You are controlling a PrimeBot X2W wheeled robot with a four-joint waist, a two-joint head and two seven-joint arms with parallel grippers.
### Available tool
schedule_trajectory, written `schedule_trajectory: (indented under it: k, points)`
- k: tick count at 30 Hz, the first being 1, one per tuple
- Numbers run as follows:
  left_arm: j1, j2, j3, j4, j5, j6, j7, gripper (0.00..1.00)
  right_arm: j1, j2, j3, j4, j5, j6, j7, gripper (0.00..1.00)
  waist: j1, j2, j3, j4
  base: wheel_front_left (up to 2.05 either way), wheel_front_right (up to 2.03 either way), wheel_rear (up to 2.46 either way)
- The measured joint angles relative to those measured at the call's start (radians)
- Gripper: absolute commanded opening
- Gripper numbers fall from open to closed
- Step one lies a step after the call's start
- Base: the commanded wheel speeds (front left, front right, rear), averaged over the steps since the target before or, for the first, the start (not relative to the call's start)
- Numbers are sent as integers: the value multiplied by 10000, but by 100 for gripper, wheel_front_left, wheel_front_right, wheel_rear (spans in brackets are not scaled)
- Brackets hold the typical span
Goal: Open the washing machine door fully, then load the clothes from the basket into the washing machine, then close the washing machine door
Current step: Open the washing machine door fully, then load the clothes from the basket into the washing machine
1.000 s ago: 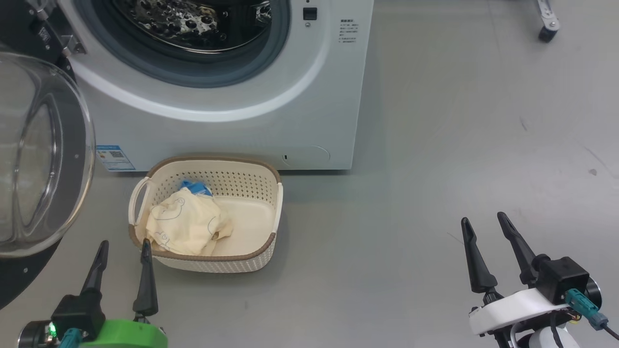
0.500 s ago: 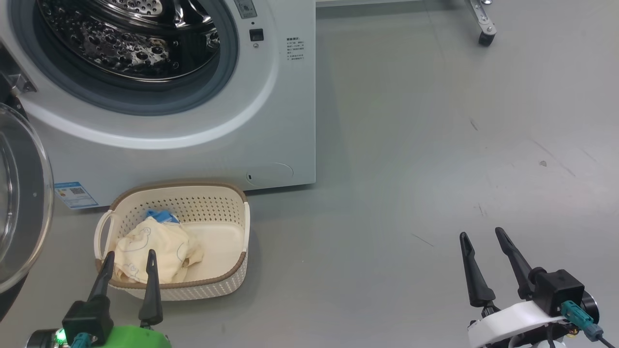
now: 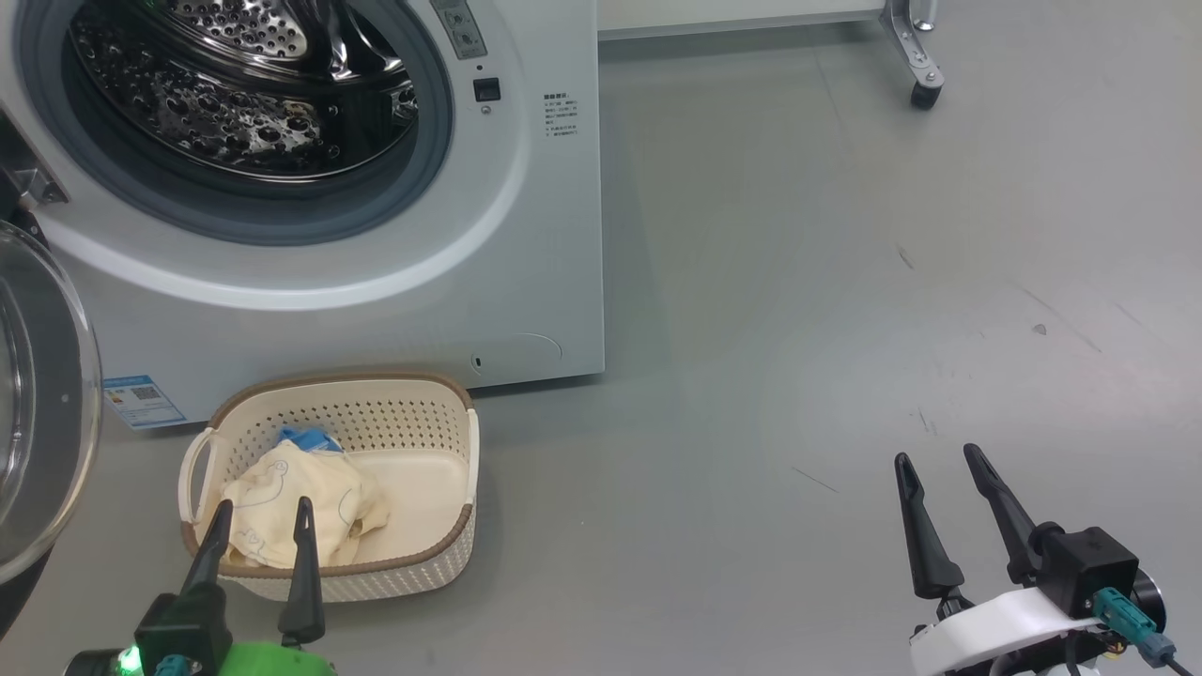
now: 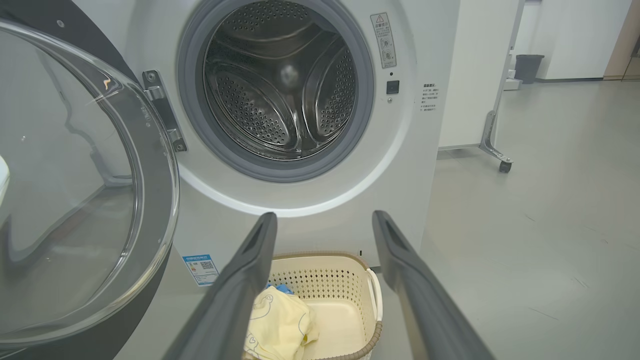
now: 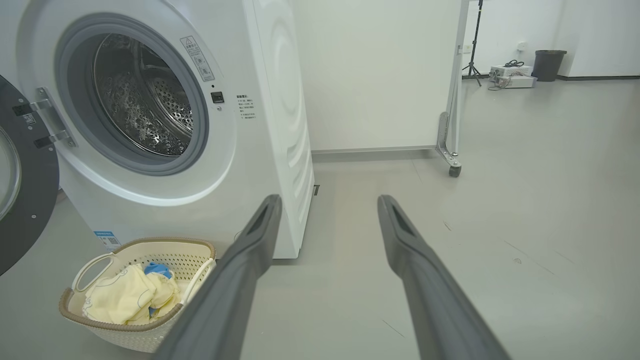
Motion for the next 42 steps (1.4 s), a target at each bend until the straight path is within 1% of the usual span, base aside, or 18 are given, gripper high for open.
schedule_trajectory:
  k: [11,22,30,42]
  points:
    - [33,4,-69,0,0,102,0,100,198,15,-71,-35,0,-2,0,100,0,0,-50,-54,0,0,0]
    - [33,8,-90,-36,12,318,0,100,198,29,-127,-98,0,-2,0,100,0,0,13,-31,5,-17,13]
    - [33,8,-119,-52,12,364,0,100,198,36,-150,-161,0,-2,0,100,0,0,71,-13,21,-78,57]
    - [24,13,-201,-176,29,431,0,100,198,69,-159,-207,0,-2,0,100,0,0,208,-5,47,-123,76]
